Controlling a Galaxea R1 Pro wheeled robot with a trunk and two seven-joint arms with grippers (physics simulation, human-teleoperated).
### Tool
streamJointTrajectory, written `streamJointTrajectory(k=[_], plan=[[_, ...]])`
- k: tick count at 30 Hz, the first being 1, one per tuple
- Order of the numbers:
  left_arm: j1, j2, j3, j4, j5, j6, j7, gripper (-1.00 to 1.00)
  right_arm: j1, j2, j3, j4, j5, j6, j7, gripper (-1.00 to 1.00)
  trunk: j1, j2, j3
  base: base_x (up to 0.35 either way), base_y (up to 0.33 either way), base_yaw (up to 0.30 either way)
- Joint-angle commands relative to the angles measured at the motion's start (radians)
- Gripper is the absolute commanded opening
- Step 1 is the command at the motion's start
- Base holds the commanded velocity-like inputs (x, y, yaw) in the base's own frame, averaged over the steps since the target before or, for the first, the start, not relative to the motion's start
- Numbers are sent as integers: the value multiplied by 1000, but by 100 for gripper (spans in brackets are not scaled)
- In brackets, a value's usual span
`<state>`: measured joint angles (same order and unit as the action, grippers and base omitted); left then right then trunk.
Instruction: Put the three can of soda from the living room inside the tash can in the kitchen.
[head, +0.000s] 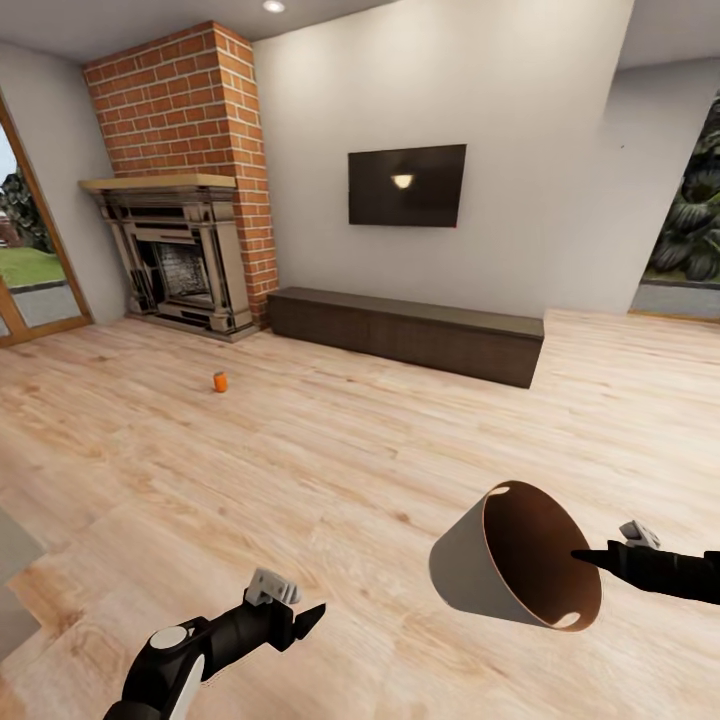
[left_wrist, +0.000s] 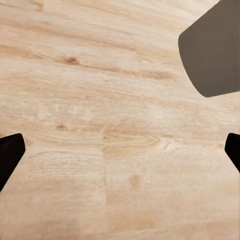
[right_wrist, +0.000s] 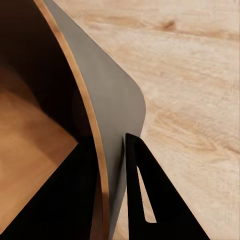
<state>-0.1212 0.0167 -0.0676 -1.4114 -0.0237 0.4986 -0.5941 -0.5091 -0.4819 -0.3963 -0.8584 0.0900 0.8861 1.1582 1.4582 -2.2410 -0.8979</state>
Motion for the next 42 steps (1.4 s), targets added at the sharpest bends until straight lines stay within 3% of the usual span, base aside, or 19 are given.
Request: streamJointTrajectory(k=[1, 42], plan=[[0, 0, 0, 0, 0, 0, 0, 100, 0, 0, -1, -1, -19, 16, 6, -100, 0, 0, 0, 225, 181, 0], [0, -7, 2, 2, 5, 0, 13, 100, -1, 1, -1, 3, -16, 15, 6, -100, 0, 0, 0, 24, 15, 0]])
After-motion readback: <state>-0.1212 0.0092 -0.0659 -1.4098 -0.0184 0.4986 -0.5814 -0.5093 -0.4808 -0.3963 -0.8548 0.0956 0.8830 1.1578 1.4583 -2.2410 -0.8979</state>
